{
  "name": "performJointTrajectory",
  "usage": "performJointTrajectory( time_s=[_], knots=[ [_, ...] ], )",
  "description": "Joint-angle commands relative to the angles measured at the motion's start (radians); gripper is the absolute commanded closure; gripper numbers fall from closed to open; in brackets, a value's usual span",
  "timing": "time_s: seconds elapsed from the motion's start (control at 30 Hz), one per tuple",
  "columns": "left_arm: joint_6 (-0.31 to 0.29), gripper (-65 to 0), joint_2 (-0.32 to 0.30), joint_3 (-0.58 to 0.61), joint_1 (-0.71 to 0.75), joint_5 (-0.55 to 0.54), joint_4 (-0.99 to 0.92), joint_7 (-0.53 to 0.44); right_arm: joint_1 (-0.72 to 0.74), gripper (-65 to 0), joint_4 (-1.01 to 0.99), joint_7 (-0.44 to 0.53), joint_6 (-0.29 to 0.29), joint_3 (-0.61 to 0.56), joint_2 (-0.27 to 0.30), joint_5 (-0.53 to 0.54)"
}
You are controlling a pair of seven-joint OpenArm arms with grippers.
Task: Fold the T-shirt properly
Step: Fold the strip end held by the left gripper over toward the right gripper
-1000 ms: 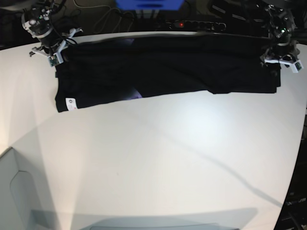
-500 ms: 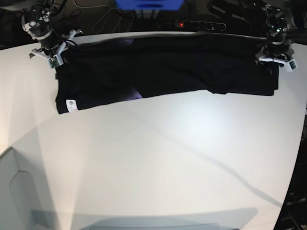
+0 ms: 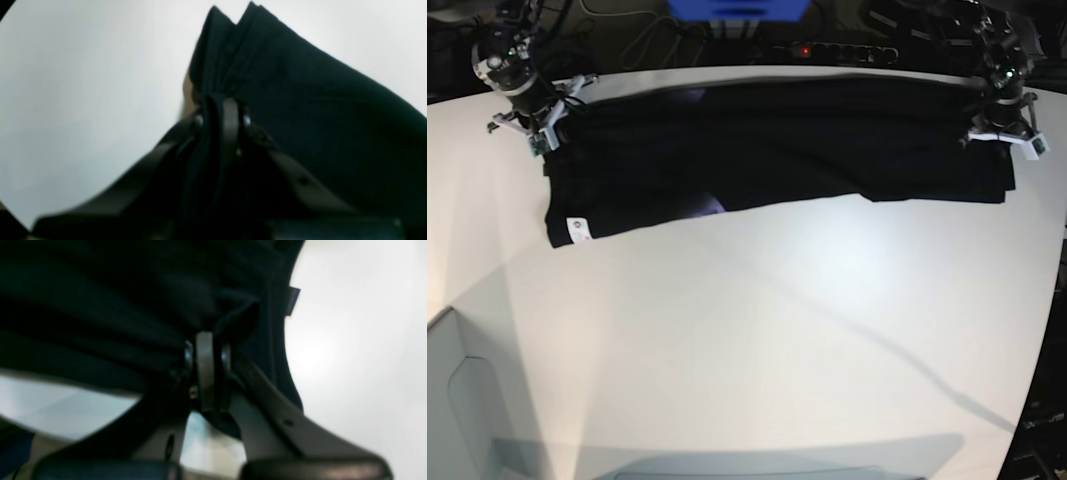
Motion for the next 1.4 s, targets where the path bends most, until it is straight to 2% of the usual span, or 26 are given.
performJointTrajectory(
  time_s=[0.0, 0.17, 0.33, 0.53, 0.63, 0.8, 1.0, 1.37],
  knots=[
    [0.015, 0.0, -0.019, -0.029, -0.011, 0.008, 0.011, -0.020, 0.006, 0.0, 0.011, -0.015, 0.006, 0.006, 0.010, -0.006],
    [0.015, 0.0, 0.004, -0.084, -0.027, 0.008, 0.040, -0.020, 0.023, 0.0, 0.011, -0.064, 0.006, 0.006, 0.010, -0.006],
    [0.015, 0.0, 0.042, -0.089, -0.037, 0.008, 0.129, -0.020, 0.020, 0.0, 0.011, -0.069, 0.006, 0.005, 0.008, -0.006],
    [0.015, 0.0, 0.145, -0.079, -0.020, 0.008, 0.355, -0.009, 0.026, 0.0, 0.017, -0.064, 0.006, 0.006, -0.018, -0.006],
    [0.015, 0.0, 0.177, -0.024, 0.015, 0.010, 0.464, -0.009, 0.028, 0.0, 0.017, -0.067, 0.006, 0.003, -0.019, -0.006],
    [0.018, 0.0, 0.205, 0.126, 0.078, 0.014, 0.585, -0.010, 0.029, 0.0, 0.017, -0.067, 0.006, 0.003, -0.019, -0.006],
    [0.025, 0.0, 0.217, 0.364, 0.106, 0.025, 0.597, -0.015, 0.029, 0.0, 0.017, -0.067, 0.006, 0.003, -0.019, -0.006],
    [0.025, 0.0, 0.217, 0.847, 0.104, 0.332, 0.588, -0.018, 0.029, 0.0, 0.017, -0.069, 0.006, 0.003, -0.019, -0.006]
  ],
)
